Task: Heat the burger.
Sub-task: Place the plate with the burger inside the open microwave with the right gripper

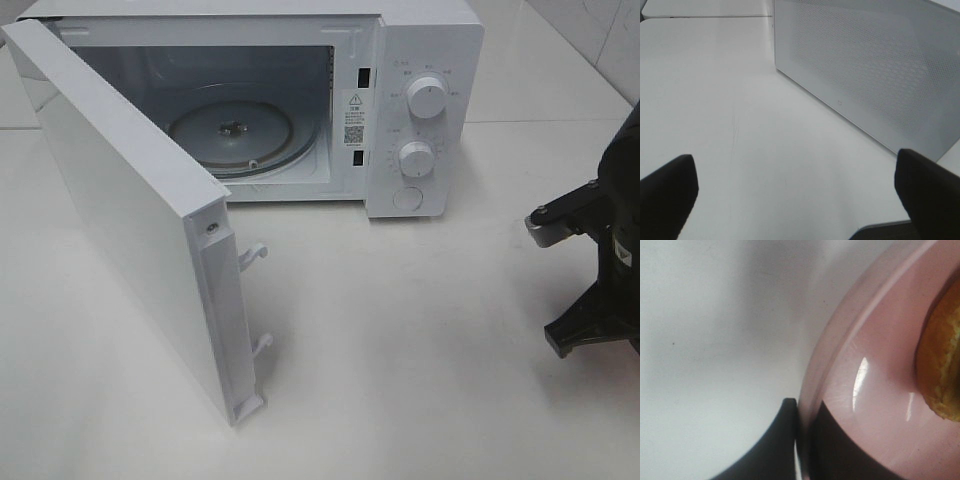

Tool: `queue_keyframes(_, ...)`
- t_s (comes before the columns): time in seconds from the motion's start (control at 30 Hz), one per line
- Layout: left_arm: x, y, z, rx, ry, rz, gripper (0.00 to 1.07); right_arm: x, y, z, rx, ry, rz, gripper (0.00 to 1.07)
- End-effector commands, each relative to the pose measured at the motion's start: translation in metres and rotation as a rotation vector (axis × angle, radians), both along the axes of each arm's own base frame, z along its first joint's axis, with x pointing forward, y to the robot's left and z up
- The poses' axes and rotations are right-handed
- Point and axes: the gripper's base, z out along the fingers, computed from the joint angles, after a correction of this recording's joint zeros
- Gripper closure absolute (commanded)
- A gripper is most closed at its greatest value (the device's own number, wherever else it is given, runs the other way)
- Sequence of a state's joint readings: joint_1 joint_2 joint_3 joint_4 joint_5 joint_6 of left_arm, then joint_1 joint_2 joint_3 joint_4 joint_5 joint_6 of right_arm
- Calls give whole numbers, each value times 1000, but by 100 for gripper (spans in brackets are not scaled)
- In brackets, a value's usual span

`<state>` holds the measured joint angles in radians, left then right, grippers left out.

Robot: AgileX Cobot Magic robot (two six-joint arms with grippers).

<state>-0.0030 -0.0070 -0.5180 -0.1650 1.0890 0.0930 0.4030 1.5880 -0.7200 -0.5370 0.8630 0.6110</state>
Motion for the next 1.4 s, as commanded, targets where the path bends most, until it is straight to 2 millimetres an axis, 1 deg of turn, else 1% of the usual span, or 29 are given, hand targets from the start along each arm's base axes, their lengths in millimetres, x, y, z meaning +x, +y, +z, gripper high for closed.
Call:
queue_keyframes(0.03,-1,0,1,-9,-27,-7,7,-7,-2,7,-53,0,19,107)
queue_keyframes(0.17,-1,0,1,-9,-27,-7,7,-18,2,12,-58,-6,54,107)
queue_keyframes(0.2,-1,0,1,-9,-27,-7,7,-18,2,12,-58,-6,54,107)
queue_keyframes(0.6,-1,0,1,-9,-27,-7,7,-47,20,23,-67,-23,195,107)
queue_keyframes(0.7,-1,0,1,-9,-27,-7,7,-50,24,26,-69,-26,218,107)
queue_keyframes(0.77,-1,0,1,-9,-27,-7,7,-55,30,28,-76,-25,263,107)
queue_keyframes(0.8,-1,0,1,-9,-27,-7,7,-55,30,28,-76,-25,263,107)
queue_keyframes(0.87,-1,0,1,-9,-27,-7,7,-62,39,29,-83,-16,329,107)
queue_keyframes(0.97,-1,0,1,-9,-27,-7,7,-63,42,29,-83,-16,350,107)
queue_keyframes(1.03,-1,0,1,-9,-27,-7,7,-69,50,29,-83,-18,405,107)
queue_keyframes(1.07,-1,0,1,-9,-27,-7,7,-69,50,29,-83,-18,405,107)
queue_keyframes(1.1,-1,0,1,-9,-27,-7,7,-73,56,29,-84,-18,446,107)
queue_keyframes(1.13,-1,0,1,-9,-27,-7,7,-73,56,29,-84,-18,446,107)
queue_keyframes(1.2,-1,0,1,-9,-27,-7,7,-79,64,29,-87,-15,503,107)
queue_keyframes(1.33,-1,0,1,-9,-27,-7,7,-85,70,29,-92,-13,558,107)
queue_keyframes(1.4,-1,0,1,-9,-27,-7,7,-92,77,30,-105,-5,628,107)
